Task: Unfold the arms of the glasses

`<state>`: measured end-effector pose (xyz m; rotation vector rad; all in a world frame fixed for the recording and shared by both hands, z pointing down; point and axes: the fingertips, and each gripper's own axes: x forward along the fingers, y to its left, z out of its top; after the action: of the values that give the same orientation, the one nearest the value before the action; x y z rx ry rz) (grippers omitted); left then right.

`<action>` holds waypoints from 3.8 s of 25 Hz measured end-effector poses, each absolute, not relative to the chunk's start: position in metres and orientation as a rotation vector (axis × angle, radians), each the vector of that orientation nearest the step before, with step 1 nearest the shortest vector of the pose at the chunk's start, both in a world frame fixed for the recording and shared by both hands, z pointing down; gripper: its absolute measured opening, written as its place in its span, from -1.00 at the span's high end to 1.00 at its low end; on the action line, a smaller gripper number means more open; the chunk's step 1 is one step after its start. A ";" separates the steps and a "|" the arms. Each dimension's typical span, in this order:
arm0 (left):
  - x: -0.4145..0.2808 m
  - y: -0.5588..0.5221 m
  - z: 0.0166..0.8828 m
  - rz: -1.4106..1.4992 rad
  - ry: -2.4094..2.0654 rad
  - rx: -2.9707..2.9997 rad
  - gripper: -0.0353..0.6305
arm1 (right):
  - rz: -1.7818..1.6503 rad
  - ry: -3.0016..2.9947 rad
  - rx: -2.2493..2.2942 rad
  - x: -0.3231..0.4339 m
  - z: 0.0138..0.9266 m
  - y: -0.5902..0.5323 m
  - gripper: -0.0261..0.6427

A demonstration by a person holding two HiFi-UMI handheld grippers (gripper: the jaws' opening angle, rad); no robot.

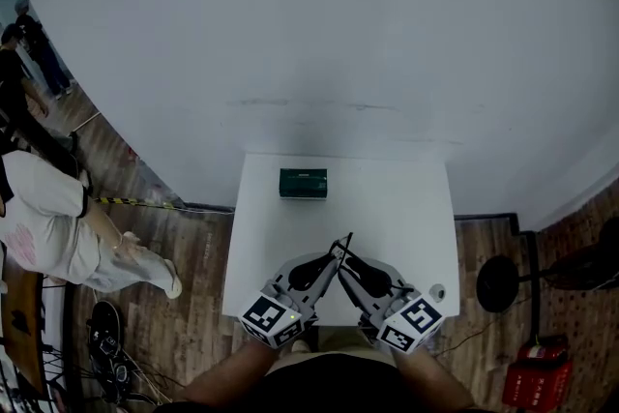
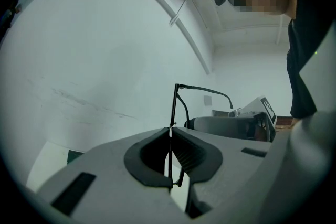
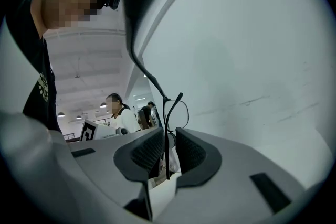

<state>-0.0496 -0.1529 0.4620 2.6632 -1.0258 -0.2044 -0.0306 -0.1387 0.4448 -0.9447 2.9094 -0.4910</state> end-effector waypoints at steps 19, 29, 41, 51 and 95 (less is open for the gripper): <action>-0.063 -0.174 0.458 -0.212 -1.053 2.669 0.83 | -0.519 2.899 -0.913 -0.037 0.441 -0.152 0.88; -0.068 -0.159 0.456 -0.225 -1.043 2.661 0.83 | -0.520 2.872 -0.962 -0.030 0.443 -0.126 0.88; -0.080 -0.139 0.452 -0.238 -1.036 2.627 0.83 | -0.533 2.851 -0.999 -0.031 0.448 -0.091 0.88; -0.090 -0.124 0.439 -0.258 -1.046 2.650 0.83 | -0.553 2.848 -1.027 -0.032 0.459 -0.063 0.88; -0.074 -0.108 0.455 -0.225 -1.107 2.601 0.83 | -0.738 2.850 -0.993 -0.002 0.496 -0.036 0.87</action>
<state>-0.0740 -0.1077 0.4551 2.6014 -1.1072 -0.2254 -0.0024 -0.0359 0.4957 -0.9927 2.8495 -0.7384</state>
